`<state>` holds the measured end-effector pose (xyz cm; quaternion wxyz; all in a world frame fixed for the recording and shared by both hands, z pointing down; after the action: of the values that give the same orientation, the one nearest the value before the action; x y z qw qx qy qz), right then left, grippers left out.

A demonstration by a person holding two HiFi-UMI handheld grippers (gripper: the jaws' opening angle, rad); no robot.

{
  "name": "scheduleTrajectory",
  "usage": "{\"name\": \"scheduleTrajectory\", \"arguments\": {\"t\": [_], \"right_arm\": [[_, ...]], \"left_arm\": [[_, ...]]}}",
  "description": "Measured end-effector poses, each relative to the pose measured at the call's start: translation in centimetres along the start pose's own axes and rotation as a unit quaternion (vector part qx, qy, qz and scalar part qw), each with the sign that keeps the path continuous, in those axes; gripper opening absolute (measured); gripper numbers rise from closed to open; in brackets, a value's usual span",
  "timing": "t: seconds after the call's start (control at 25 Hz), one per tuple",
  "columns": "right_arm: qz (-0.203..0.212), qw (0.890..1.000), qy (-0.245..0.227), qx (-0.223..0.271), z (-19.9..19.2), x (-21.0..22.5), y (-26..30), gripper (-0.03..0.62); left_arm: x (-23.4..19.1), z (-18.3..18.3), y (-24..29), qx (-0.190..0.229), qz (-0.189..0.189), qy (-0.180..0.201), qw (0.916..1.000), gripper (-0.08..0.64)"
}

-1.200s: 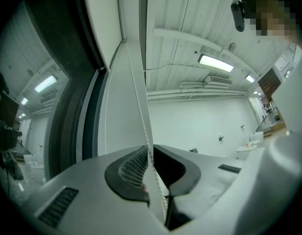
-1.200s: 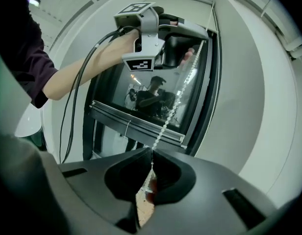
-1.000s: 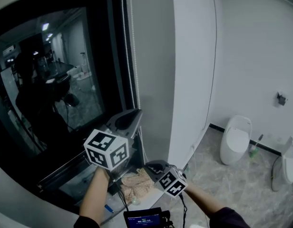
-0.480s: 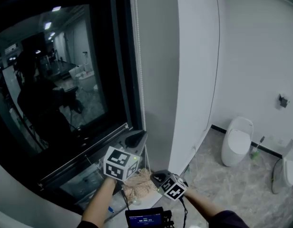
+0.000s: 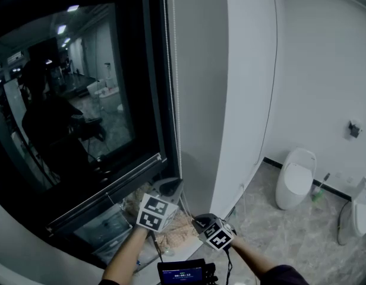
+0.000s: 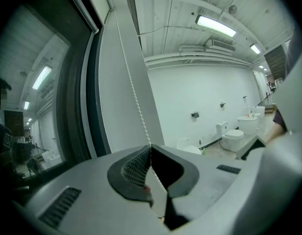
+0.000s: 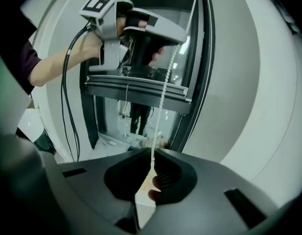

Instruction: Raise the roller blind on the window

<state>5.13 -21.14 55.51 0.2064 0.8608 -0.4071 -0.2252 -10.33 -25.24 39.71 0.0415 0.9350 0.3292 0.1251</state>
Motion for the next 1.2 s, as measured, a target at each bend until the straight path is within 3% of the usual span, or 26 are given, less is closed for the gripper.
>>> {"name": "scheduleTrajectory", "arguments": {"t": [0.16, 0.36, 0.52, 0.8, 1.2], "right_arm": [[-0.012, 0.999, 0.009, 0.047, 2.8, 1.6, -1.8, 0.018], [-0.035, 0.991, 0.043, 0.119, 6.9, 4.3, -4.9, 0.019], [-0.075, 0.981, 0.045, 0.174, 10.5, 5.6, -7.0, 0.017], [-0.087, 0.974, 0.033, 0.207, 13.3, 4.9, -8.5, 0.008], [-0.091, 0.967, 0.036, 0.234, 15.9, 4.1, -9.1, 0.008]], "left_arm": [[-0.7, -0.3, -0.2, 0.003, 0.030, 0.022, 0.9993, 0.018], [-1.2, 0.4, -1.8, 0.029, 0.042, -0.007, 0.9987, 0.020], [-0.9, 1.9, -2.6, 0.050, 0.052, -0.006, 0.9974, 0.020], [0.2, 2.6, -3.3, 0.055, 0.057, 0.033, 0.9963, 0.018], [-0.3, 2.3, -4.1, 0.050, 0.069, 0.051, 0.9951, 0.018]]}}
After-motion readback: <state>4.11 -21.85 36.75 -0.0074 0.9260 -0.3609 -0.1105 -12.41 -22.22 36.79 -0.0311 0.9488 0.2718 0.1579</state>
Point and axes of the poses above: the fingertips, and each gripper's own axes: y forward along the fingers, x to its right, z out of its top, the point moved 10 cm from there along -y, backward along the fingers, and after that the axes turned 3 degrees about -y, right-handed, at the moved point
